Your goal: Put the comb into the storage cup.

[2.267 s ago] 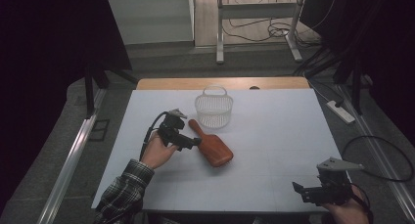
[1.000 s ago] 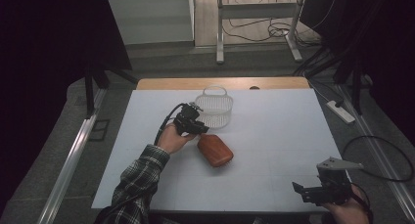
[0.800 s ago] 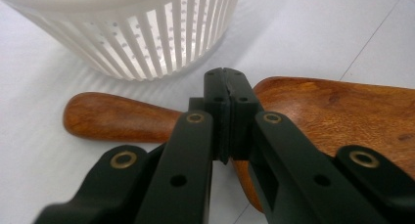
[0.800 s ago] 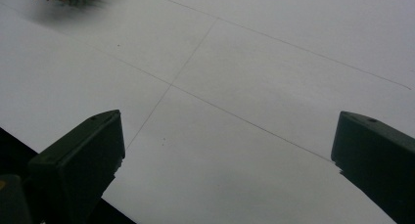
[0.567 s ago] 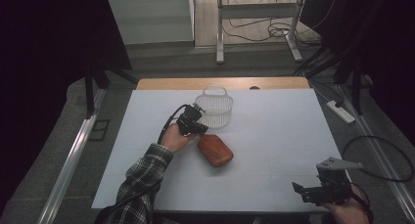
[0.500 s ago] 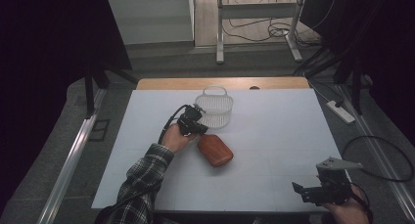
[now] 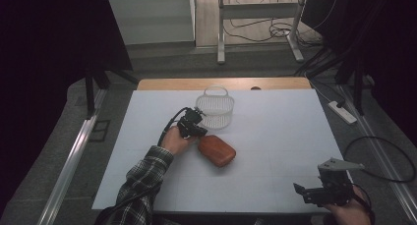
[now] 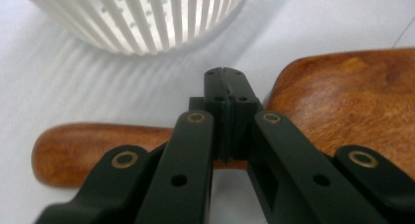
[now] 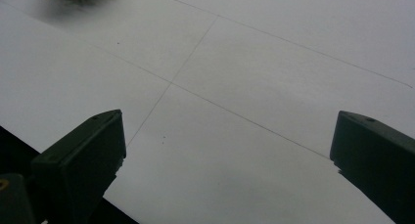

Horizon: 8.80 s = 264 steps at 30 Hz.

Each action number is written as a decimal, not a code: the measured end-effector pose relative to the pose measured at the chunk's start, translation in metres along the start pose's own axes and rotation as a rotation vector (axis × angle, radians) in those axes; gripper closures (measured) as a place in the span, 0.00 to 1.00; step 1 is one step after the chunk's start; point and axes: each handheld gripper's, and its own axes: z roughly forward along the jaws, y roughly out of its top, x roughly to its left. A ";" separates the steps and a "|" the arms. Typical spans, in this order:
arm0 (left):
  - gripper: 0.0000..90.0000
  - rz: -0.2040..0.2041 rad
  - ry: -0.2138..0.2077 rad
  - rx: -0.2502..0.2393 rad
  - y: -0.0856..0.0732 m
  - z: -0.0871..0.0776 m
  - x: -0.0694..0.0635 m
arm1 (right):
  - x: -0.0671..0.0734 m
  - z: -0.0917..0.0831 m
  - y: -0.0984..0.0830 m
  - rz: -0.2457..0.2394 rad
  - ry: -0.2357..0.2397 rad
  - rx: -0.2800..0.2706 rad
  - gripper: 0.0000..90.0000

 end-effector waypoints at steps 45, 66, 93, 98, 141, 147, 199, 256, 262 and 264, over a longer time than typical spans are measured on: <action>0.99 -0.112 -0.039 0.002 -0.074 -0.031 -0.035 | 0.002 0.001 0.001 -0.019 0.008 0.009 0.00; 0.78 -0.131 -0.004 -0.078 -0.087 -0.062 -0.045 | 0.002 0.002 0.002 -0.024 0.008 0.010 0.00; 0.00 -0.068 0.005 -0.019 -0.074 -0.045 -0.059 | 0.003 0.003 0.002 -0.036 0.007 0.024 0.00; 0.00 -0.062 0.005 -0.015 -0.074 -0.040 -0.059 | 0.003 0.003 0.002 -0.037 0.006 0.024 0.00; 0.75 0.016 0.038 0.064 -0.070 -0.021 -0.066 | 0.004 0.003 0.001 -0.041 0.009 0.026 0.00; 0.78 -0.018 -0.016 0.064 -0.071 -0.022 -0.059 | 0.004 0.003 0.001 -0.039 0.008 0.025 0.00; 0.79 0.001 -0.044 -0.167 -0.081 -0.071 -0.070 | 0.003 -0.003 0.001 -0.044 0.039 -0.031 0.00; 0.79 0.073 -0.074 -0.328 -0.083 -0.094 -0.089 | 0.036 0.033 0.086 -0.063 0.365 -0.207 0.00; 0.79 0.073 -0.073 -0.345 -0.082 -0.095 -0.091 | 0.046 0.041 0.096 -0.066 0.392 -0.203 0.00; 0.79 0.073 -0.077 -0.351 -0.081 -0.095 -0.092 | 0.048 0.043 0.098 -0.069 0.400 -0.203 0.00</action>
